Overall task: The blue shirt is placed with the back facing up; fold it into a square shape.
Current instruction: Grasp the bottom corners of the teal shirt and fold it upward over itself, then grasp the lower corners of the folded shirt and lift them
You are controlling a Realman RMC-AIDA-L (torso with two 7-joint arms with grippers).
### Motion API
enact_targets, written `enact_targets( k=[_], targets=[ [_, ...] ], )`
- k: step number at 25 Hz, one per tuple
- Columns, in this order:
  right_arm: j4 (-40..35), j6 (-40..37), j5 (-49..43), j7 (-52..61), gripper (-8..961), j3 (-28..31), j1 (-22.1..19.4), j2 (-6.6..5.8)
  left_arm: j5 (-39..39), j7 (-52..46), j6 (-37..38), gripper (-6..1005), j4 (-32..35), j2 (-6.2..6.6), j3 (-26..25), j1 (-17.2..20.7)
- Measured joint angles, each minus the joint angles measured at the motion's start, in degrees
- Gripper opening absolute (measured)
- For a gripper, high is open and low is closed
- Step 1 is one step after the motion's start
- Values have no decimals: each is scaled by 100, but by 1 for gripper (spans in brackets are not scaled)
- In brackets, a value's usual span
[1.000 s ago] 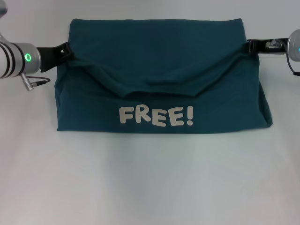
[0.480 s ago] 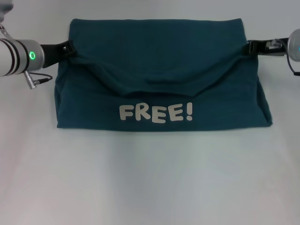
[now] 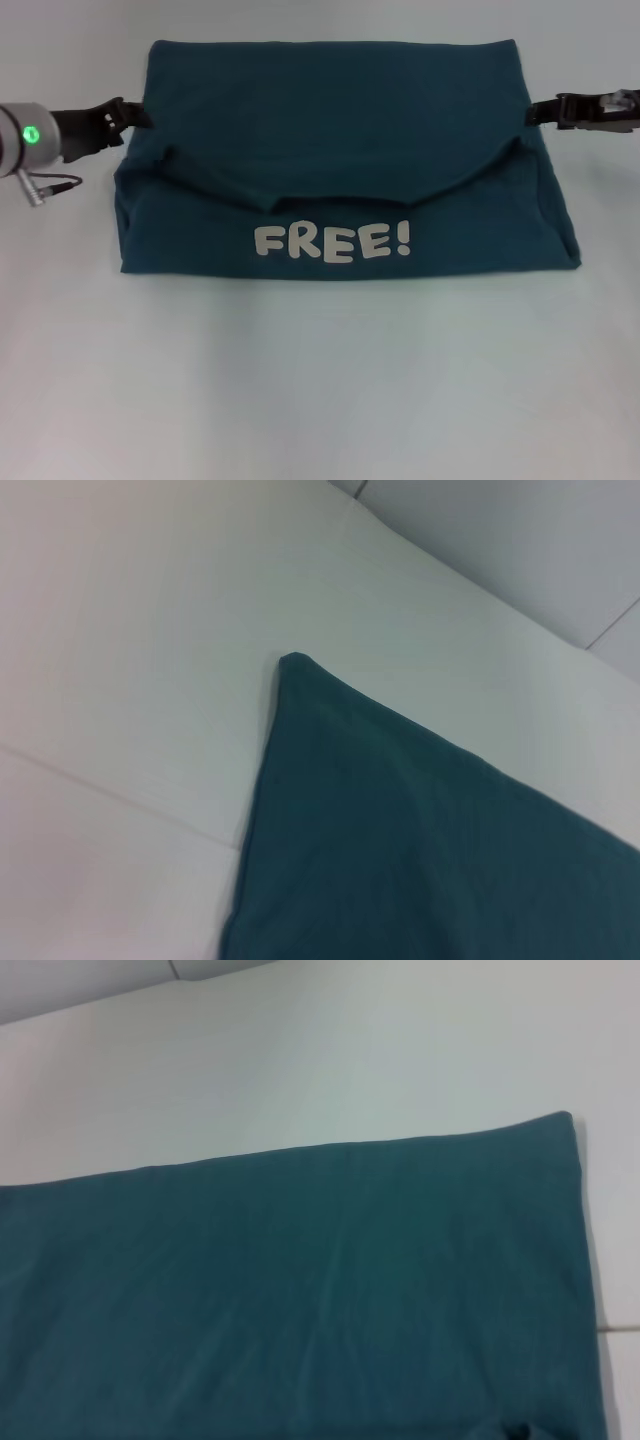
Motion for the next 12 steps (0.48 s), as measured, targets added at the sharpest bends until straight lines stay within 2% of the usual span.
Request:
enact_targets(
  k=[3, 4, 5, 8, 11, 12],
  targets=[
    [-286, -535, 168, 4, 468, 95, -205, -26, -361, 4, 554, 408, 525, -25, 17, 400],
    [-562, -1084, 325, -11, 499, 165, -403, -33, -472, 57, 791, 433, 712, -32, 38, 542],
    [-562, -1084, 325, -11, 530, 165, -403, -33, -543, 142, 1030, 458, 853, -29, 52, 663],
    [-864, -1965, 520, -10, 625, 254, -669, -69, -629, 544, 1687, 581, 1050, 52, 52, 930],
    [-884, -2645, 604, 114, 722, 409, -803, -226, -678, 1162, 2156, 727, 1084, 136, 22, 1148],
    [-863, -2895, 615, 239, 755, 483, -826, -300, -691, 1290, 2206, 740, 1094, 144, 20, 1217]
  ],
)
